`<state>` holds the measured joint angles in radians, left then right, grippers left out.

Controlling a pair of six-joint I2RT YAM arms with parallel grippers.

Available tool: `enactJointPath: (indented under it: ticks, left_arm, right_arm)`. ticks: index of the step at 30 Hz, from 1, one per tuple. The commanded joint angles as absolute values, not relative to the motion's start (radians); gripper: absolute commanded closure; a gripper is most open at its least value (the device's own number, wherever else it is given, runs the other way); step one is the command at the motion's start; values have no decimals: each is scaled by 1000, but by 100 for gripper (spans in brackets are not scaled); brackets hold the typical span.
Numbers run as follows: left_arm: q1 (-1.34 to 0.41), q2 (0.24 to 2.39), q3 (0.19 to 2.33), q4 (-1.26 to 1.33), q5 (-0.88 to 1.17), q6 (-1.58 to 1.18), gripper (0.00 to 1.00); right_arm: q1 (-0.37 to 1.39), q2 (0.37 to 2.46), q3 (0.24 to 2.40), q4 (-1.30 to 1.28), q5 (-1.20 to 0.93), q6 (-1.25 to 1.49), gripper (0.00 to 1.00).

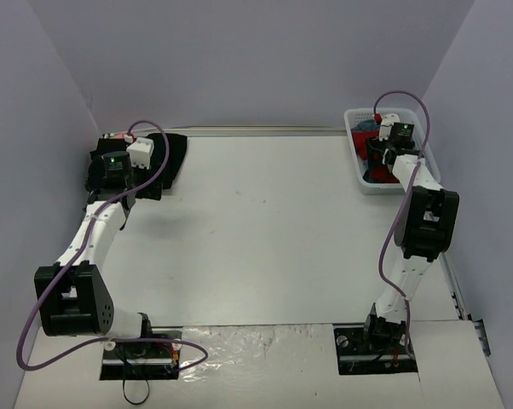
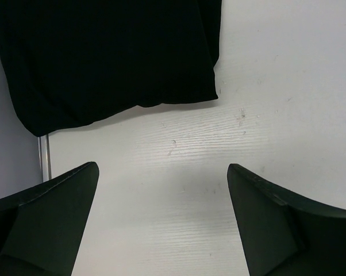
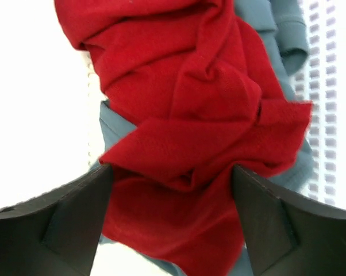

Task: Fold and stack the t-shirts
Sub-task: Grab crumpled tshirt from bin with the right arm

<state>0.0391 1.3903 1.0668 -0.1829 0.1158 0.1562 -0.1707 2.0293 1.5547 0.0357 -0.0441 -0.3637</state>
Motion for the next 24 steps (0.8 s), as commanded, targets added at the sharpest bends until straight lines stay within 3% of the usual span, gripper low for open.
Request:
enactJointPath:
  ticks: [1,5,6,8,10,17,24]
  left_arm:
    - [34,1396,1078,-190,138,147,6]
    - [34,1405,1091,-206,164,141,6]
    - [35,1405,1089,-207,167,140,6]
    - [34,1407,1089,-206,176,141,6]
    - [34,1411,1089,-209,179,140,6]
    - [34,1414,1097,-227,193,137,6]
    - [32,1394,1111,-252,238,132,6]
  right_arm:
    - [-178,2069,1608,-17,-92,-338,32]
    - [-176,2089,1620,-40,-101,-339,53]
    - [-175,2091,1620,-40,-101,-339,65]
    - [-175,2092,1620,-44,-98,-342,77]
    - [-176,2091,1617,-43,-94,-344,100]
    - [-170,2030,1554,-55,-78,-325,100]
    - [-149,1823,1476,-97,-38,-334,100]
